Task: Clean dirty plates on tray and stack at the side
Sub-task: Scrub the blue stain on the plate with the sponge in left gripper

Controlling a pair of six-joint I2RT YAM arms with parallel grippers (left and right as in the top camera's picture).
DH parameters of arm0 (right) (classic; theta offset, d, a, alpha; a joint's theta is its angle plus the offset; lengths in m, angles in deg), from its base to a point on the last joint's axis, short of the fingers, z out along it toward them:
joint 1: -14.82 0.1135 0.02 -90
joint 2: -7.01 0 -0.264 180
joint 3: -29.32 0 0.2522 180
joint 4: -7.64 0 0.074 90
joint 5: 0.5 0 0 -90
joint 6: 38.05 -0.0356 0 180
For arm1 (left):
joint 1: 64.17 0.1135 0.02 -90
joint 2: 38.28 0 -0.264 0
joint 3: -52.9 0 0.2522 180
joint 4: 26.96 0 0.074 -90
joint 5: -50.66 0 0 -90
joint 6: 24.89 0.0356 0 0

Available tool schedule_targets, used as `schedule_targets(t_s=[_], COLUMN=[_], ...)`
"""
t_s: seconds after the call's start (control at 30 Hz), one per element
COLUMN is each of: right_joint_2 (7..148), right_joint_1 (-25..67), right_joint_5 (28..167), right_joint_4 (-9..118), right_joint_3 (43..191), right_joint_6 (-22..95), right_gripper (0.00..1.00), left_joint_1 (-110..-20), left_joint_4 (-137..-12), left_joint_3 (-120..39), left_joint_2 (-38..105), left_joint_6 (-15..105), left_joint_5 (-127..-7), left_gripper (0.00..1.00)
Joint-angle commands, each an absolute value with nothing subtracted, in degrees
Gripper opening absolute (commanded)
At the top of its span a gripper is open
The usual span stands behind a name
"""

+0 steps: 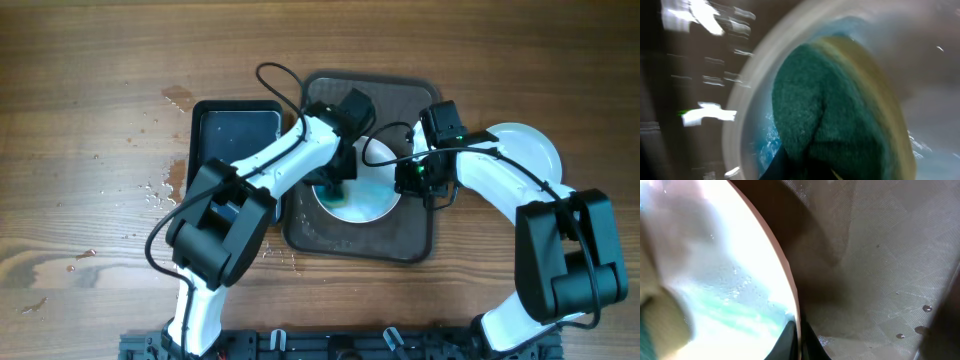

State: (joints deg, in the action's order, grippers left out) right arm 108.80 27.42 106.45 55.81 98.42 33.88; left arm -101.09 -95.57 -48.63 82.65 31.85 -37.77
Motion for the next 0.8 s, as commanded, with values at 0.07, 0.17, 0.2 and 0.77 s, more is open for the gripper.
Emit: schedule_targets(t_s=[0.07, 0.17, 0.2, 0.77], right_joint_2=[110.62, 110.62, 110.62, 110.62], right_joint_1=[26.85, 26.85, 26.85, 26.85], right_joint_5=[102.34, 100.81, 100.57, 100.62], right_joint_4=[56.82, 56.84, 56.84, 57.39], right_joint_3=[97.8, 97.8, 97.8, 97.8], right_joint_6=[35.46, 35.52, 35.79, 36.79], right_gripper=[0.04, 0.04, 0.04, 0.04], left_joint_1=[-98.86, -98.97, -99.19, -95.1], left_joint_4=[-96.2, -89.54, -87.22, -90.43], left_joint_3=[-50.77, -50.77, -50.75, -50.79], left_joint_2=[84.4, 84.42, 84.44, 87.63], left_joint_6=[31.17, 33.53, 33.62, 34.91], left_joint_5=[-23.85, -40.75, -47.61, -35.35], left_gripper=[0.04, 0.04, 0.04, 0.04])
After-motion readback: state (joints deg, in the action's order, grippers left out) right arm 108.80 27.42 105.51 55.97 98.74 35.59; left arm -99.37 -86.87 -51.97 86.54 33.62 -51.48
